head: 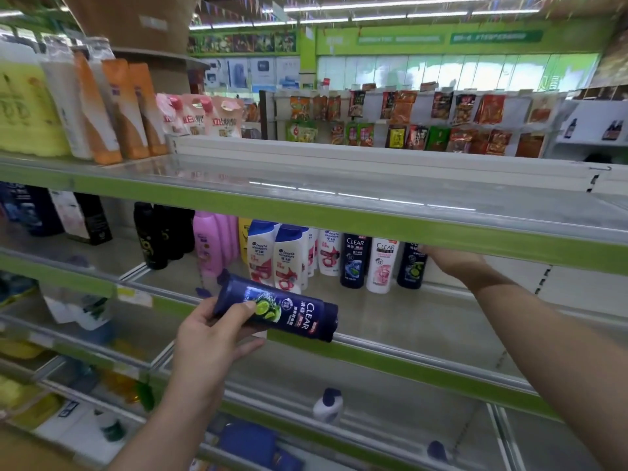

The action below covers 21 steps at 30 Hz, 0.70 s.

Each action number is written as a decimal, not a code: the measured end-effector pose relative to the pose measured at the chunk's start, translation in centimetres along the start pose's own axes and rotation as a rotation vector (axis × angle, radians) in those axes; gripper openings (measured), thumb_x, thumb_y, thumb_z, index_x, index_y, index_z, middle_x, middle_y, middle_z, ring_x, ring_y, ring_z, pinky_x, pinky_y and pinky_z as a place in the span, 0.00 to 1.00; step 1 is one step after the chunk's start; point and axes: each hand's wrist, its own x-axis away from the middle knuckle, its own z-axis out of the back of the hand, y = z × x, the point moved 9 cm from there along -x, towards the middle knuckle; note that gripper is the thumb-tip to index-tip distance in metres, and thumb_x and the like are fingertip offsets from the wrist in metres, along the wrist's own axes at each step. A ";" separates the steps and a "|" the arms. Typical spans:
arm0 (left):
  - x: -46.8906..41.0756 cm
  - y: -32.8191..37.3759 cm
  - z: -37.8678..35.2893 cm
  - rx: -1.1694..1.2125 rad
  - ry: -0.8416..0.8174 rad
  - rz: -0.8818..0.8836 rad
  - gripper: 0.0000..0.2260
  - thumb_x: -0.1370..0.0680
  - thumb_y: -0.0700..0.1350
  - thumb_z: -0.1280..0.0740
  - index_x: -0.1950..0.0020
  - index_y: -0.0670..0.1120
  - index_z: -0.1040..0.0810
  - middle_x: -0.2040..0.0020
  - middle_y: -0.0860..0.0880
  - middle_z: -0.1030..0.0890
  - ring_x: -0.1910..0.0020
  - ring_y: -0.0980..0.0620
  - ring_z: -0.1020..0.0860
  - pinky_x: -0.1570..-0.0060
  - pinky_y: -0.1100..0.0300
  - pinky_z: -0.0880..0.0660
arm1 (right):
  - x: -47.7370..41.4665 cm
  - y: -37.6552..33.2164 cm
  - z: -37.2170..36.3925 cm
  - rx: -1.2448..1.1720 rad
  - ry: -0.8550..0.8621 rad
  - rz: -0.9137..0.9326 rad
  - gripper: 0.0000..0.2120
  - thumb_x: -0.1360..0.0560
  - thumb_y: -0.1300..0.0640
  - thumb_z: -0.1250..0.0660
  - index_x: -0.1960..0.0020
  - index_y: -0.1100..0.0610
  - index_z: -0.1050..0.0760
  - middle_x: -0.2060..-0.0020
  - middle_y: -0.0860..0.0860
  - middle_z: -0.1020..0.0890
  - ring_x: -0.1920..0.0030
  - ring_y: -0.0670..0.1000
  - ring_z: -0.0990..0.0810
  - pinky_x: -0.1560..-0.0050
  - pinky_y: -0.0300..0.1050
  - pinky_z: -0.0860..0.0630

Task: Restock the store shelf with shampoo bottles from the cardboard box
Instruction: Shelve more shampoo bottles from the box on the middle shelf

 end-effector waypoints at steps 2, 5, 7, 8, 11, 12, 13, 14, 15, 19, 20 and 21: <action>-0.2 -0.7 -0.4 0.039 -0.007 0.036 0.08 0.24 0.38 0.31 0.45 0.43 0.21 0.50 0.42 0.15 0.52 0.41 0.15 0.52 0.46 0.19 | 2.2 0.0 0.9 0.065 0.126 0.009 0.19 0.19 0.41 0.41 0.36 0.51 0.22 0.33 0.52 0.23 0.29 0.55 0.29 0.35 0.43 0.35; -0.4 -1.5 -1.7 0.105 -0.042 0.081 0.10 0.24 0.37 0.32 0.43 0.41 0.24 0.49 0.40 0.15 0.51 0.40 0.15 0.54 0.49 0.19 | 6.6 0.0 1.3 -0.141 0.299 0.136 0.07 0.24 0.50 0.29 0.57 0.52 0.19 0.56 0.50 0.16 0.53 0.53 0.19 0.53 0.42 0.29; -0.5 -1.8 -3.0 0.146 -0.071 0.100 0.10 0.24 0.36 0.32 0.43 0.40 0.25 0.49 0.39 0.15 0.51 0.39 0.16 0.56 0.50 0.19 | 10.0 0.0 -0.3 -0.324 0.199 0.191 0.03 0.25 0.55 0.27 0.55 0.54 0.17 0.60 0.49 0.14 0.58 0.52 0.16 0.57 0.46 0.23; -0.5 -2.0 -3.7 0.167 -0.084 0.108 0.10 0.24 0.35 0.32 0.44 0.40 0.25 0.49 0.39 0.15 0.51 0.39 0.16 0.56 0.50 0.19 | 11.4 0.1 -1.5 -0.364 0.118 0.191 0.03 0.25 0.55 0.28 0.53 0.55 0.17 0.61 0.51 0.14 0.59 0.52 0.15 0.57 0.48 0.21; 0.1 -2.7 -6.3 0.234 -0.128 0.147 0.09 0.24 0.34 0.33 0.45 0.41 0.26 0.47 0.39 0.16 0.48 0.39 0.16 0.51 0.45 0.20 | 14.5 1.1 -6.4 -0.486 -0.167 0.061 0.12 0.23 0.51 0.31 0.50 0.59 0.18 0.59 0.53 0.13 0.60 0.52 0.14 0.56 0.49 0.20; 0.5 -3.0 -7.3 0.255 -0.152 0.162 0.09 0.24 0.33 0.33 0.45 0.41 0.26 0.47 0.39 0.16 0.48 0.39 0.16 0.50 0.44 0.20 | 15.5 1.2 -8.1 -0.538 -0.263 0.011 0.14 0.23 0.48 0.32 0.48 0.58 0.18 0.57 0.52 0.13 0.57 0.53 0.14 0.54 0.51 0.19; 1.0 -3.2 -8.4 0.267 -0.186 0.173 0.09 0.24 0.33 0.34 0.45 0.41 0.26 0.46 0.39 0.16 0.47 0.39 0.17 0.51 0.44 0.21 | 16.4 1.1 -9.5 -0.614 -0.332 -0.032 0.16 0.23 0.45 0.32 0.45 0.57 0.19 0.54 0.51 0.13 0.54 0.53 0.13 0.52 0.53 0.18; 1.6 -3.4 -9.5 0.266 -0.223 0.179 0.10 0.25 0.33 0.34 0.45 0.41 0.25 0.46 0.39 0.16 0.48 0.40 0.16 0.52 0.45 0.21 | 17.0 0.8 -10.4 -0.707 -0.380 -0.062 0.19 0.25 0.43 0.31 0.42 0.56 0.19 0.51 0.51 0.13 0.51 0.54 0.14 0.51 0.56 0.17; 2.3 -3.6 -10.6 0.261 -0.259 0.186 0.10 0.25 0.33 0.34 0.45 0.41 0.25 0.46 0.38 0.16 0.49 0.41 0.16 0.53 0.46 0.21 | 17.3 0.5 -11.0 -0.797 -0.402 -0.077 0.21 0.26 0.42 0.30 0.41 0.56 0.20 0.48 0.52 0.13 0.49 0.55 0.14 0.49 0.59 0.18; 4.6 -4.5 -13.4 0.238 -0.347 0.240 0.12 0.24 0.33 0.34 0.41 0.39 0.24 0.48 0.39 0.16 0.50 0.41 0.16 0.49 0.45 0.21 | 17.6 0.2 -9.9 -0.963 -0.323 -0.061 0.19 0.25 0.44 0.30 0.43 0.57 0.19 0.48 0.54 0.14 0.49 0.55 0.15 0.46 0.56 0.20; 4.8 -4.9 -13.8 0.217 -0.359 0.250 0.12 0.24 0.33 0.34 0.41 0.39 0.24 0.48 0.39 0.16 0.49 0.41 0.16 0.47 0.44 0.21 | 17.5 0.5 -9.4 -0.971 -0.284 -0.068 0.19 0.25 0.44 0.30 0.43 0.58 0.19 0.49 0.54 0.14 0.49 0.55 0.15 0.46 0.55 0.21; 5.0 -5.2 -14.1 0.186 -0.366 0.255 0.12 0.24 0.33 0.33 0.41 0.40 0.24 0.48 0.40 0.15 0.49 0.41 0.16 0.46 0.43 0.21 | 17.3 1.1 -8.9 -0.974 -0.249 -0.081 0.20 0.25 0.45 0.30 0.42 0.59 0.20 0.49 0.55 0.13 0.48 0.56 0.15 0.45 0.54 0.21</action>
